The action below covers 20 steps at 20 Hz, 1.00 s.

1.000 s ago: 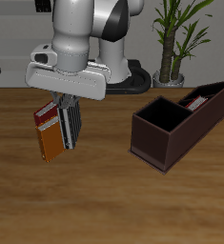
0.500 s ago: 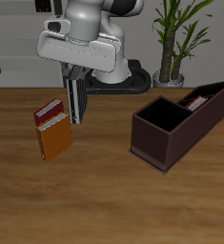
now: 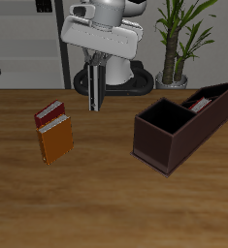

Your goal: Place the left red book into the left desk caddy's back compartment and place the striped book into the left desk caddy's left compartment and place the right red book into the left desk caddy's front compartment

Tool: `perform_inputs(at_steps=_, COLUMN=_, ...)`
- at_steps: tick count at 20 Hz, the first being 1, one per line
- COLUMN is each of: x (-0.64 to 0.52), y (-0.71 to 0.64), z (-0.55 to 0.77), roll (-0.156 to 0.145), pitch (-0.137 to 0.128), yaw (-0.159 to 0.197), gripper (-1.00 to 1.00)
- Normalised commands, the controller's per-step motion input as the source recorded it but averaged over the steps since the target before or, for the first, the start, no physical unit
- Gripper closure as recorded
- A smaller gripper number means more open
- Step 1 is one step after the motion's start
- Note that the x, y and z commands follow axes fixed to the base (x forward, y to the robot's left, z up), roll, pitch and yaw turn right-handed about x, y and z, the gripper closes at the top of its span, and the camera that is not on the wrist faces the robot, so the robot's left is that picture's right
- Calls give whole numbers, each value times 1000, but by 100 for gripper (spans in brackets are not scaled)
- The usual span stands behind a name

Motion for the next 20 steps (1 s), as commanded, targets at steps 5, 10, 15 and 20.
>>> perform_inputs(at_steps=5, x=-231, y=357, z=101, roll=48, pitch=-22, yaw=-29, gripper=100)
perform_inputs(at_steps=10, x=-262, y=272, z=74, roll=-2, pitch=-39, yaw=-42, gripper=100)
perform_inputs(at_steps=15, x=-232, y=139, z=-73, roll=-23, pitch=2, yaw=-100, gripper=100)
perform_inputs(at_steps=20, x=-295, y=211, z=-89, roll=5, pitch=-8, yaw=-27, gripper=100)
